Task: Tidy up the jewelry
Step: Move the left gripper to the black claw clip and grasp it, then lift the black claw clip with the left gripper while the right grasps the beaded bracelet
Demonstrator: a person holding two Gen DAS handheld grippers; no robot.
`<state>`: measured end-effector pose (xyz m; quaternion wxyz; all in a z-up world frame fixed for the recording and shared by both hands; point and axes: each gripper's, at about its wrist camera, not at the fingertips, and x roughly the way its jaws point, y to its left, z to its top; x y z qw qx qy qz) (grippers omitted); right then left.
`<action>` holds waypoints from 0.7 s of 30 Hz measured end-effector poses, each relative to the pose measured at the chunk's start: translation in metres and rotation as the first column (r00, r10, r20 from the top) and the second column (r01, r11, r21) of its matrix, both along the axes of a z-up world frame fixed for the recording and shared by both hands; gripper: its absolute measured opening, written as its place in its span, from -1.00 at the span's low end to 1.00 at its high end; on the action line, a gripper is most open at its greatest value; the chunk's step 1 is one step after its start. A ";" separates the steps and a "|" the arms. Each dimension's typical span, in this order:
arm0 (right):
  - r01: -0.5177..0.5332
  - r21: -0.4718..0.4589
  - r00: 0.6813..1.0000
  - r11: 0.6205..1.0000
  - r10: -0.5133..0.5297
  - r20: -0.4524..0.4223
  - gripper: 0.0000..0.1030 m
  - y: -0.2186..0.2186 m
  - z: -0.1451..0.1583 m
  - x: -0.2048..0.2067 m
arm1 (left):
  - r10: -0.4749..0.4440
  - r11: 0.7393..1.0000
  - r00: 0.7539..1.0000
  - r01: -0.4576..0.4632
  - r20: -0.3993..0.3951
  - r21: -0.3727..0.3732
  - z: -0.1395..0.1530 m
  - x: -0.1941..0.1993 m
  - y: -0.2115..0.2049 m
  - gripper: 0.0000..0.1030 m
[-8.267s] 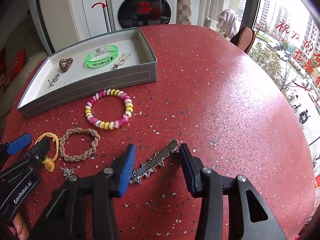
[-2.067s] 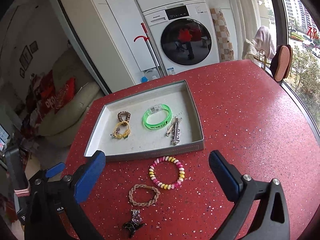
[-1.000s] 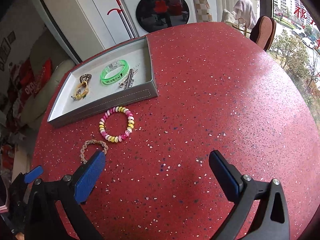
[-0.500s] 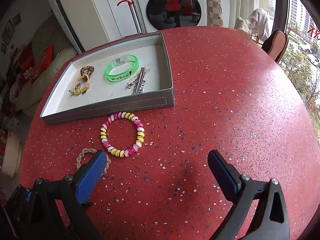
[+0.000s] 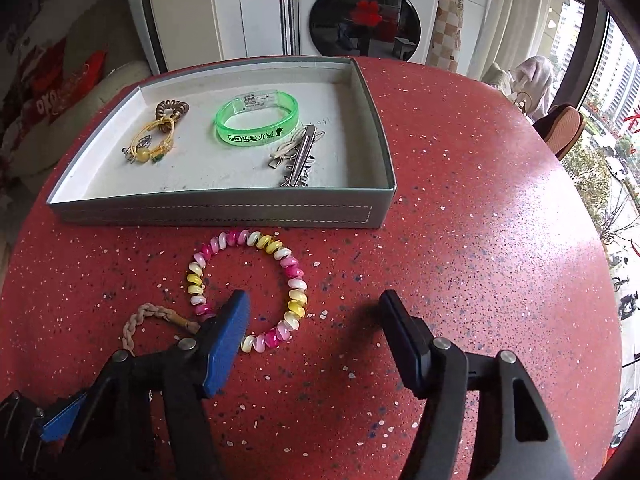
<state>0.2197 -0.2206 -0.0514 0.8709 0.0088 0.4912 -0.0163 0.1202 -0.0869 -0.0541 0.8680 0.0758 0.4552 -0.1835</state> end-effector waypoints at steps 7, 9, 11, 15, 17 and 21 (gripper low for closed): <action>-0.006 0.005 1.000 1.000 0.006 0.001 -0.80 0.002 0.005 -0.003 | -0.005 0.999 1.000 0.005 0.000 -0.036 0.002 -0.001 0.011 -0.16; 0.002 0.005 1.000 1.000 -0.002 0.009 -0.80 0.001 0.005 -0.005 | -0.008 0.998 1.000 0.007 -0.009 -0.057 0.004 -0.001 0.016 -0.16; 0.009 0.011 1.000 1.000 -0.009 0.022 -0.80 -0.001 0.007 -0.008 | -0.010 0.997 1.000 0.009 -0.010 -0.071 0.006 -0.003 0.021 -0.16; 0.018 0.039 0.999 0.999 -0.020 0.050 -0.80 -0.005 0.016 -0.017 | -0.005 0.996 1.000 0.004 -0.011 -0.088 0.010 -0.005 0.031 -0.16; 0.020 0.056 0.998 0.998 -0.023 0.064 -0.80 -0.008 0.021 -0.021 | 0.002 0.996 1.000 -0.003 -0.011 -0.094 0.012 -0.004 0.035 -0.16; 0.019 0.091 0.996 0.996 -0.027 0.080 -0.80 -0.014 0.029 -0.029 | 0.014 0.995 1.000 -0.014 -0.002 -0.101 0.017 -0.002 0.042 -0.16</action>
